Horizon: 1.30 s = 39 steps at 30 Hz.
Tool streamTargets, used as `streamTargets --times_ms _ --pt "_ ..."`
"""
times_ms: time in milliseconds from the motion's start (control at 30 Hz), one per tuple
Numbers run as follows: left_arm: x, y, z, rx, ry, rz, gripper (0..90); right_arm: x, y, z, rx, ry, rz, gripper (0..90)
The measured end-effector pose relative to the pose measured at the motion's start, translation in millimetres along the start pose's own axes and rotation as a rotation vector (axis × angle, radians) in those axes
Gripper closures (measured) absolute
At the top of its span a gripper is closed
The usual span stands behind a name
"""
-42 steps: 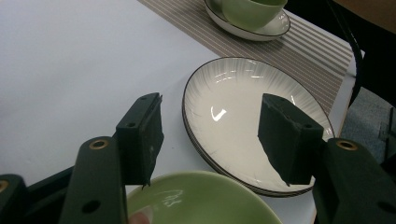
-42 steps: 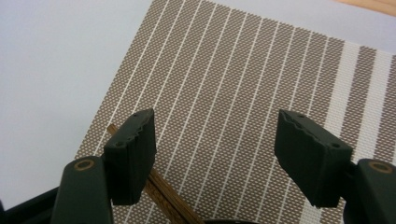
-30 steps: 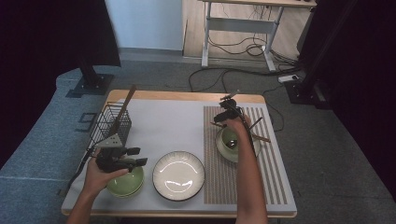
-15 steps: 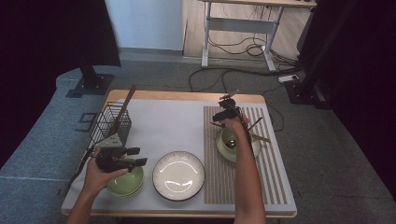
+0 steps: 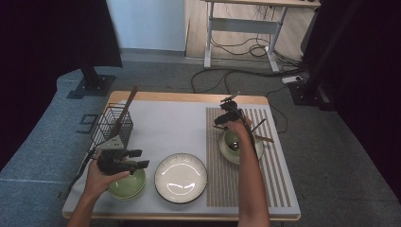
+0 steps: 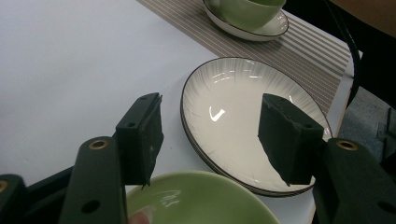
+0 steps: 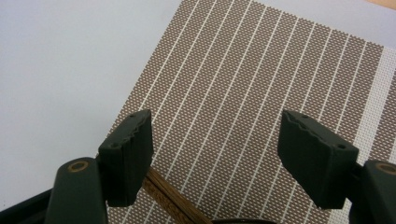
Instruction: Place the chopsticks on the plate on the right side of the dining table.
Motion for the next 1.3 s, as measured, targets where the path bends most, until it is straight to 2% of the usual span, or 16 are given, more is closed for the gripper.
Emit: streamTargets --times_ms 67,333,1300 --pt "0.1 0.2 0.3 0.001 -0.002 0.000 40.1 -0.5 -1.1 0.8 -0.005 -0.007 -0.003 26.8" --pt "-0.5 0.3 -0.2 -0.001 0.000 0.001 40.0 1.1 -5.9 5.3 -0.079 -0.033 -0.018 26.8" --pt "0.0 0.7 -0.2 -0.002 -0.001 0.003 39.7 -1.1 -16.4 7.9 -0.134 -0.045 -0.064 25.7"
Point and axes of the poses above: each handheld gripper's, and its own axes: x roughly forward along the jaws, z roughly out of its underside, y roughly to its right, the point moved 10 cm from there along x, roughly forward along the jaws, and after that the axes turned 10 degrees about y, right-handed, at the moved point
